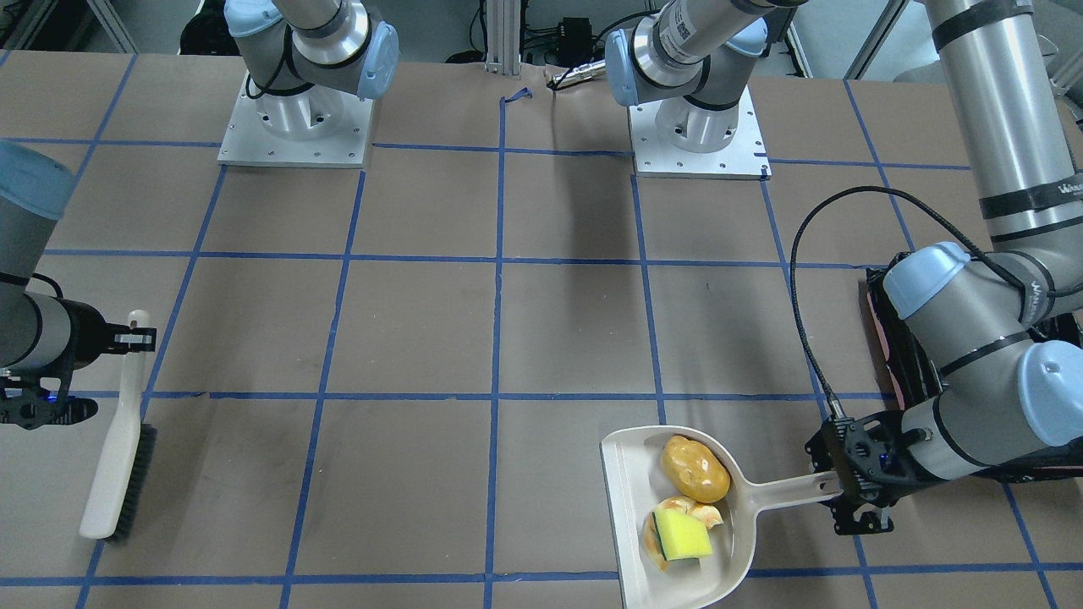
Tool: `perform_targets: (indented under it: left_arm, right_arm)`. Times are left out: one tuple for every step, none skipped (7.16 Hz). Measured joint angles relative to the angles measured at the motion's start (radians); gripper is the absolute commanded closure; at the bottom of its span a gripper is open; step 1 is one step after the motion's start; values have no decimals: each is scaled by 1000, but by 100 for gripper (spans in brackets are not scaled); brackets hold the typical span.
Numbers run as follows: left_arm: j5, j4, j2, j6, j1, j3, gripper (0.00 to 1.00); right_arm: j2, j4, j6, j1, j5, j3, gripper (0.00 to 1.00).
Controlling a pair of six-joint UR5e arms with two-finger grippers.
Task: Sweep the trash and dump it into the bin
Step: 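Carry the loaded dustpan with the left gripper over the black trash bag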
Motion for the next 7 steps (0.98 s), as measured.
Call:
perform_targets:
  left_arm:
    - [-24,-2,0,0,8,0,100]
    - [-44,-3,-1,1,15,0,100]
    - [-56,-3,-1,1,21,0,100]
    - [-62,-3,-1,1,24,0,100]
    - [-66,-4,0,2,26,0,100]
    - [-70,-10,4,1,29,2,100]
    - [-76,-29,15,1,37,7,100]
  right_arm:
    - [-1,-15,-1,0,-6,12,100]
    - [-1,-23,-1,0,-10,19,100]
    - [-2,-27,-2,0,-10,23,100]
    - [-2,-29,-2,0,-10,25,100]
    - [-2,-29,-2,0,-10,25,100]
    - [-2,-29,-5,0,-11,25,100]
    - [-1,-29,-11,0,-11,26,94]
